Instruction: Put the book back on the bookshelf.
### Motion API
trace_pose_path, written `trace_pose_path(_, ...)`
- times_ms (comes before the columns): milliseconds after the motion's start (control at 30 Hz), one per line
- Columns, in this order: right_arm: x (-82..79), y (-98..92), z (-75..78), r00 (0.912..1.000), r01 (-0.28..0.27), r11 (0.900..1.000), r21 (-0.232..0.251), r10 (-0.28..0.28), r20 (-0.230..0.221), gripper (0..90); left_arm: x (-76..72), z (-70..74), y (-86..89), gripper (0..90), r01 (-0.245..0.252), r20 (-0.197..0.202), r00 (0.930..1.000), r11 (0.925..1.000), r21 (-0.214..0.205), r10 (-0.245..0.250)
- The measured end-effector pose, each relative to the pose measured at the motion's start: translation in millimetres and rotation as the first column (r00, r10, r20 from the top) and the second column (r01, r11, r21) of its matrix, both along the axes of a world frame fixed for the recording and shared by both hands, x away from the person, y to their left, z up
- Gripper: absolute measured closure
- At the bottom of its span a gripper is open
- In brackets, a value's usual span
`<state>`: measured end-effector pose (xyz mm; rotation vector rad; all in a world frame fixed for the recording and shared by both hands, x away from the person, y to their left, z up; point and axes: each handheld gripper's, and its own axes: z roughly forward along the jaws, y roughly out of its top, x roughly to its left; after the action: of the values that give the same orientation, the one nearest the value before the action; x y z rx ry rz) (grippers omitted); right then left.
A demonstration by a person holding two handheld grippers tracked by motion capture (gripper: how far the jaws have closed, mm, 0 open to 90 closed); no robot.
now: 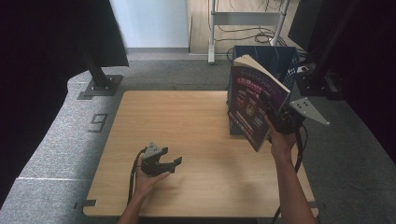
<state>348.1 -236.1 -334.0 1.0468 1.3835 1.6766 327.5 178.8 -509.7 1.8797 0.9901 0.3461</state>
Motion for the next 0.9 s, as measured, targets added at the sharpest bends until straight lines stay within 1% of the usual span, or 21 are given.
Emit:
trace_pose_path(300, 3.2, -6.2, -0.2, 0.9995, 0.030, 0.9995, 0.001, -0.030, -0.006, 81.8, -0.3, -2.5, -2.4, 21.6, 0.008, -0.006, 1.0000, 1.0000, 0.004, -0.008)
trace_pose_path(533, 6.9, -8.3, 0.9, 0.9984, 0.056, 0.9984, -0.010, -0.056, -0.006, 81.8, -0.4, -1.1, -0.3, 21.7, 0.003, -0.006, 1.0000, 1.0000, -0.006, -0.004)
trace_pose_path(733, 15.4, -9.6, -1.8, 0.9968, 0.079, 0.9968, -0.010, -0.079, -0.013, 81.8, -0.4, -1.7, -1.2, 21.7, 0.006, -0.009, 0.9999, 1.0000, -0.003, -0.007)
trace_pose_path(867, 19.6, -9.1, -2.7, 0.9959, 0.090, 0.9959, -0.015, -0.090, -0.010, 81.7, -0.6, -1.3, -0.8, 21.7, 0.007, -0.009, 0.9999, 1.0000, -0.004, -0.007)
trace_pose_path(900, 23.2, -7.8, -3.9, 0.9950, 0.099, 0.9949, -0.019, -0.099, -0.013, 81.7, -0.7, -1.0, -0.5, 21.7, 0.006, -0.007, 1.0000, 0.9999, -0.008, -0.006)
